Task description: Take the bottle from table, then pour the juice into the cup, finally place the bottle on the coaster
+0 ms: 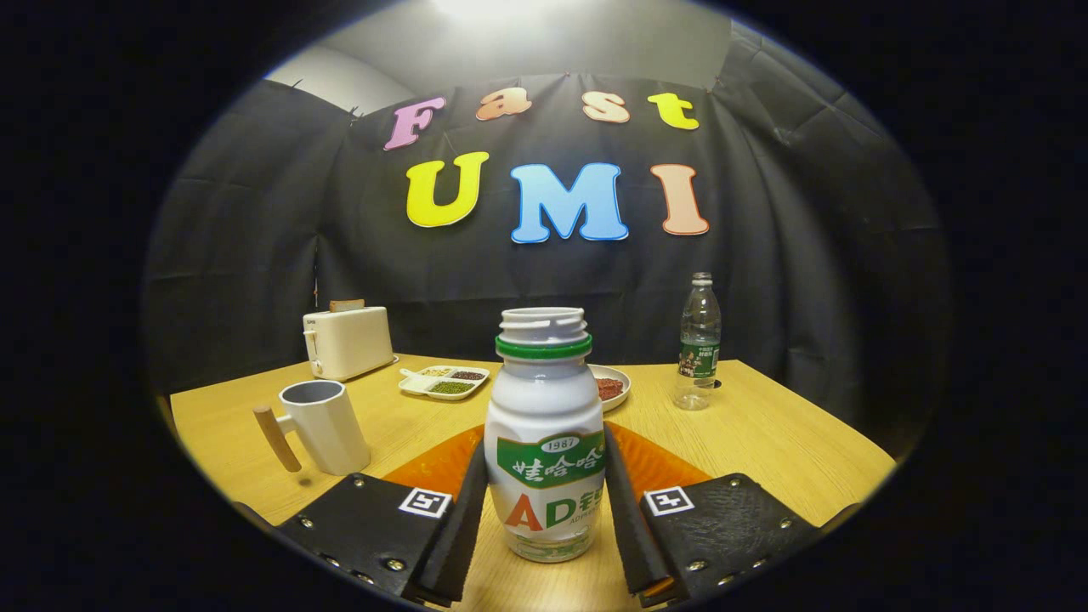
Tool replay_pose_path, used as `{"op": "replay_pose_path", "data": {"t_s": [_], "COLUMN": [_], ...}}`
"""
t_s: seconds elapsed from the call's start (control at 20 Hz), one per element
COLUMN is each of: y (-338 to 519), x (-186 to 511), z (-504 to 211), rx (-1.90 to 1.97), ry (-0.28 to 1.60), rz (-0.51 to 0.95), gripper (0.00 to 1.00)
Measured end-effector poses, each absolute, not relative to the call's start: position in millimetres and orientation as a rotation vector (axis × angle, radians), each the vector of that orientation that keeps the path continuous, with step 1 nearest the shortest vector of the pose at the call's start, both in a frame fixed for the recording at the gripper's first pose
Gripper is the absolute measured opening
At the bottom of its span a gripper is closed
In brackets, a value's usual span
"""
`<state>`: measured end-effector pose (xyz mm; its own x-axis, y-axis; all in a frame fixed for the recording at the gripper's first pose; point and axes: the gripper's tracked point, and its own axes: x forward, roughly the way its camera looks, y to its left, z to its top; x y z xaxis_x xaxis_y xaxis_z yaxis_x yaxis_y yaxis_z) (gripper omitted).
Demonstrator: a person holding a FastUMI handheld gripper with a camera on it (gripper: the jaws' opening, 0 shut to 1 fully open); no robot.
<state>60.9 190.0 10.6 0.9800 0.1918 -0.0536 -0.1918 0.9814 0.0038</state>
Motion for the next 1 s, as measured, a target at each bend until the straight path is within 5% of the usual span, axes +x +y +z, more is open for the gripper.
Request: {"op": "replay_pose_path", "data": {"t_s": [0.1, 1.0], "y": [185.4, 268.3], "x": [63.6, 68.9], "z": [11.7, 57.1], "rx": [-0.026, -0.605], "ry": [0.065, 0.041], "rz": [0.16, 0.127], "gripper": [0.62, 0.62]}}
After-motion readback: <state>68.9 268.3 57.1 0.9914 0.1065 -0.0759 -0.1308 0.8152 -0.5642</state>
